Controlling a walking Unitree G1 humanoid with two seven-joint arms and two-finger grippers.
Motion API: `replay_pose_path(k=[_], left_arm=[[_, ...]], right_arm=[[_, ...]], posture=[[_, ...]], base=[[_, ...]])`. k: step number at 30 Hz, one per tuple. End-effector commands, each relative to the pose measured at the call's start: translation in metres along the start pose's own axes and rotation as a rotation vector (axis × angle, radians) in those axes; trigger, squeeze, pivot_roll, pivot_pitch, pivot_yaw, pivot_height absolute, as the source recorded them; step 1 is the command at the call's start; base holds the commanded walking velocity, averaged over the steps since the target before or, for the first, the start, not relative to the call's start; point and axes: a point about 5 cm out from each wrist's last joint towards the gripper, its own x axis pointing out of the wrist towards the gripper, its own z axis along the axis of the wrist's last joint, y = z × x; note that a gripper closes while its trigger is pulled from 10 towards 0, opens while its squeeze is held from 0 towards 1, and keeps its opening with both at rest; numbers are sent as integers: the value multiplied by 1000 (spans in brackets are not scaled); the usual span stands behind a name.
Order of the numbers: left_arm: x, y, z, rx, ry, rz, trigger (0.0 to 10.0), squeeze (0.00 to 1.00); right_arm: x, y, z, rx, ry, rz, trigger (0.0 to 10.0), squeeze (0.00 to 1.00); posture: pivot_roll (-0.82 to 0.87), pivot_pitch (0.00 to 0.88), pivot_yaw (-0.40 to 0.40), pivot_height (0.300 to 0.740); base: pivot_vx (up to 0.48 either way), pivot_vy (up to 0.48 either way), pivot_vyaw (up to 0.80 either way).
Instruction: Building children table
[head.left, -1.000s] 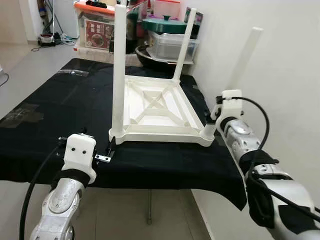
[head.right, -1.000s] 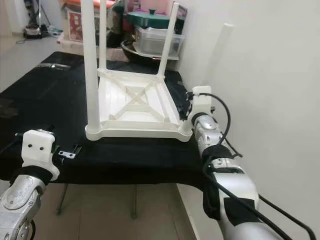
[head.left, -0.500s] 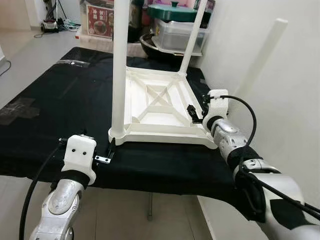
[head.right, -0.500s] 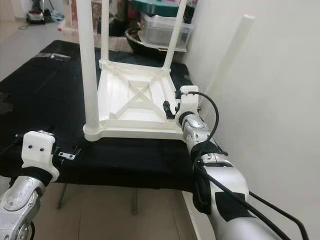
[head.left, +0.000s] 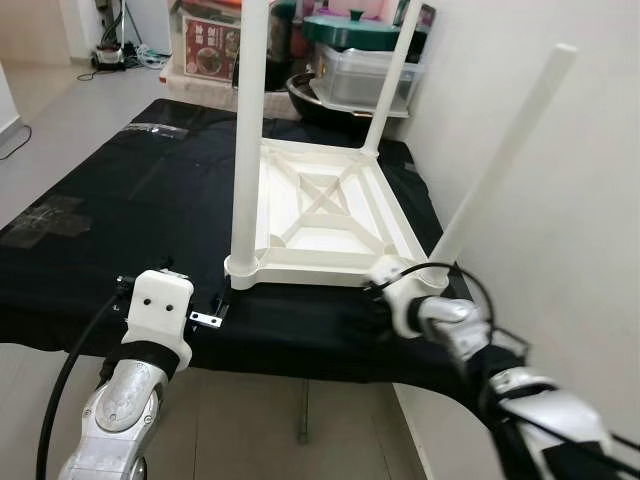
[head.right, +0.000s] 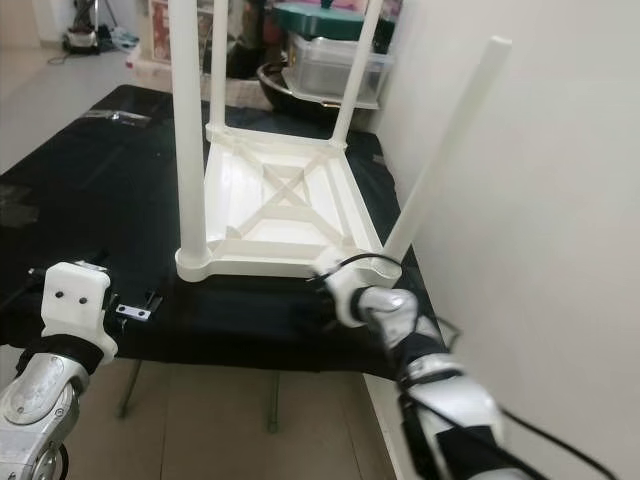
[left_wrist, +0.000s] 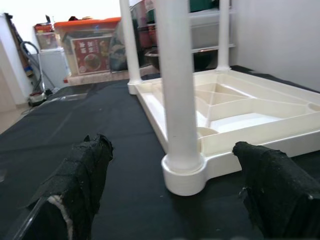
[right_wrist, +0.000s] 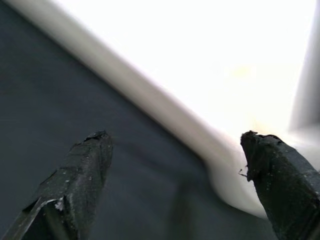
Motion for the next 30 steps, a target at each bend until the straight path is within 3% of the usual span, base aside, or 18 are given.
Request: replay_pose_path(k=[1, 4, 5, 8, 10, 19, 20, 25, 30], left_arm=[[0, -2, -3, 9, 20, -18, 10000, 0], [-1, -2, -4, 9, 21, -16, 10000, 0], [-1, -2, -4, 9, 21, -16, 10000, 0], [-1, -5, -4, 4, 22, -18, 10000, 0], [0, -6, -4, 4, 21, -19, 10000, 0], [2, -4, -4, 5, 15, -13, 10000, 0], [2, -4, -4, 6, 14, -12, 10000, 0], [3, -5, -4, 5, 13, -12, 10000, 0], [2, -5, -5, 7, 14, -13, 10000, 0]], right_arm=[[-6, -13, 3, 19, 20, -50, 10000, 0], [-17, -33, 11, 9, 13, -87, 10000, 0], [-17, -33, 11, 9, 13, -87, 10000, 0], [-31, -56, 15, 1, 40, -186, 10000, 0], [-33, -59, 13, -6, 61, -216, 10000, 0], [-32, -65, 21, 66, 34, -348, 10000, 0], [-29, -65, 40, 144, -91, -396, 10000, 0], [-26, -62, 59, 188, -206, -386, 10000, 0], [-25, -61, 64, 224, -238, -400, 10000, 0]], posture=[[169, 0, -177, 740], [167, 0, -177, 740], [167, 0, -177, 740], [160, 0, -177, 740], [163, 0, -179, 740], [167, 0, -184, 740], [178, 0, -189, 740], [179, 0, -189, 740], [187, 0, -196, 740]], base=[[0, 0, 0], [0, 0, 0], [0, 0, 0], [0, 0, 0], [0, 0, 0], [0, 0, 0], [0, 0, 0], [0, 0, 0], [0, 0, 0]])
